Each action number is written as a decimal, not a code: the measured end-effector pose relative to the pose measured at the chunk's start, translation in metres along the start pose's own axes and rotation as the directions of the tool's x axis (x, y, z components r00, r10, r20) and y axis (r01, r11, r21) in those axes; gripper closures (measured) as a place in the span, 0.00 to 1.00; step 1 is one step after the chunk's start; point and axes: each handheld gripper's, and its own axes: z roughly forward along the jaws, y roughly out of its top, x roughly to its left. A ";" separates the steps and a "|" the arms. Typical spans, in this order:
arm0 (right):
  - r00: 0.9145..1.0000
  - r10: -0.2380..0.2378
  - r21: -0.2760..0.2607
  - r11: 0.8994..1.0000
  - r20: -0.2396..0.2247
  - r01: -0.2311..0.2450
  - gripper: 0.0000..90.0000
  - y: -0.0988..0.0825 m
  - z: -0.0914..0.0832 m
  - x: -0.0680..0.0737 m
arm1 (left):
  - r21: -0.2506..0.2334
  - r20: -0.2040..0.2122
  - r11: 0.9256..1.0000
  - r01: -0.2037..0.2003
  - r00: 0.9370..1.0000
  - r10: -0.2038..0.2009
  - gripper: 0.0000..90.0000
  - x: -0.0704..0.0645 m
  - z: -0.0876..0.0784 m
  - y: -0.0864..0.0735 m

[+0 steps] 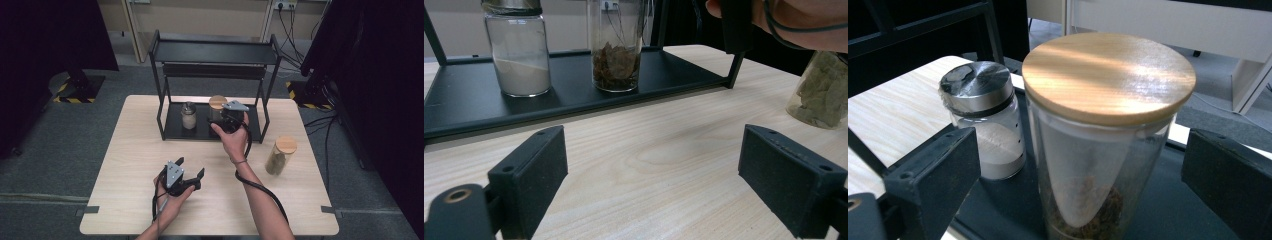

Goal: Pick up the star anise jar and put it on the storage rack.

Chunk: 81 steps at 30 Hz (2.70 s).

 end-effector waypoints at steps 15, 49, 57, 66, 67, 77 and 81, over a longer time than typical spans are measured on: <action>0.999 0.011 0.005 1.000 -0.034 -0.011 0.03 -0.006 -0.017 0.000 | 0.002 -0.001 1.000 -0.002 1.000 0.002 0.13 0.000 0.000 0.000; 0.997 0.030 0.016 0.999 -0.072 -0.029 0.03 -0.029 -0.041 0.004 | 0.001 -0.002 1.000 -0.005 1.000 0.005 0.13 0.000 0.000 0.000; 0.997 0.025 0.022 0.999 -0.077 -0.024 0.03 -0.034 -0.044 0.005 | 0.000 -0.001 1.000 -0.004 1.000 0.004 0.13 0.000 0.000 0.000; 0.996 0.027 0.027 0.999 -0.082 -0.025 0.03 -0.043 -0.049 0.006 | 0.000 -0.002 1.000 -0.005 1.000 0.005 0.13 0.000 0.000 0.000; 0.996 0.029 0.028 0.999 -0.083 -0.027 0.03 -0.044 -0.049 0.006 | 0.000 -0.002 1.000 -0.004 1.000 0.004 0.13 0.000 0.000 0.000; 0.995 0.038 0.035 0.999 -0.088 -0.035 0.03 -0.052 -0.055 0.004 | 0.000 -0.003 1.000 -0.005 1.000 0.005 0.13 -0.001 0.000 0.000; 0.995 0.039 0.035 0.999 -0.090 -0.036 0.03 -0.054 -0.057 0.004 | 0.001 -0.003 1.000 -0.005 1.000 0.005 0.13 -0.001 0.000 0.000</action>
